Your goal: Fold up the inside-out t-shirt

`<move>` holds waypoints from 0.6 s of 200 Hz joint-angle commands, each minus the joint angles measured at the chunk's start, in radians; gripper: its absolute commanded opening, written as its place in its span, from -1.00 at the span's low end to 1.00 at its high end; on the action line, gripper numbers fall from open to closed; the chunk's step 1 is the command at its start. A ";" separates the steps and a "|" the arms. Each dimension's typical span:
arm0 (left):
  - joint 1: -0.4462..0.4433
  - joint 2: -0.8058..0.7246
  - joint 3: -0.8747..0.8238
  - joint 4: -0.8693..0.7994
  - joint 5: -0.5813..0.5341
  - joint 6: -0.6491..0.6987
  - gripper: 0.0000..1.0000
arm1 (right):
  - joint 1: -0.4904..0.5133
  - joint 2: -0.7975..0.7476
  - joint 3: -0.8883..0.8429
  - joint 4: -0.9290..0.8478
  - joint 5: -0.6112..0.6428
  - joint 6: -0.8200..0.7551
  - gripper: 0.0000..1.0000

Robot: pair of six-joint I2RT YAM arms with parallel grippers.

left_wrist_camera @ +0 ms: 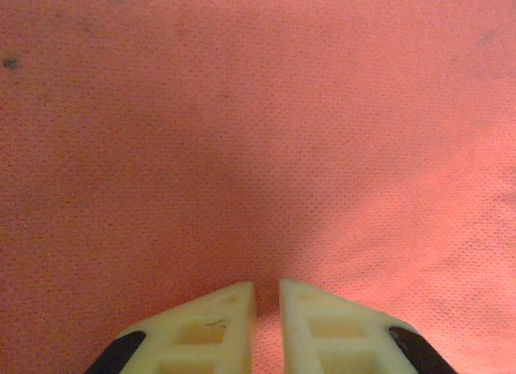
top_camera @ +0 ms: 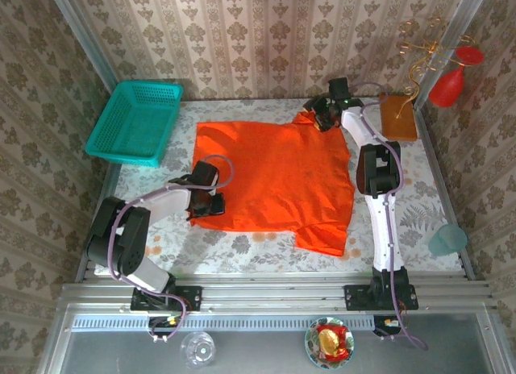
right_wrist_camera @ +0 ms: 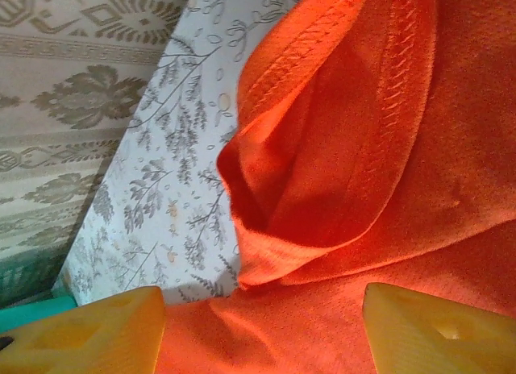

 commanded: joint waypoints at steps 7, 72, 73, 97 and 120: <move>0.000 -0.021 -0.041 -0.039 -0.037 -0.027 -0.67 | 0.001 0.067 0.084 -0.021 0.017 0.084 0.35; 0.001 -0.014 -0.046 -0.029 -0.038 -0.030 -0.67 | 0.020 0.098 0.106 0.062 0.026 0.117 0.34; 0.001 -0.013 -0.046 -0.029 -0.038 -0.030 -0.67 | 0.020 0.099 0.105 0.065 0.025 0.118 0.34; 0.000 -0.014 -0.045 -0.033 -0.040 -0.026 -0.68 | 0.021 0.122 0.109 0.205 -0.001 0.147 0.29; 0.001 -0.016 -0.046 -0.037 -0.041 -0.024 -0.67 | 0.026 0.181 0.184 0.336 -0.017 0.162 0.24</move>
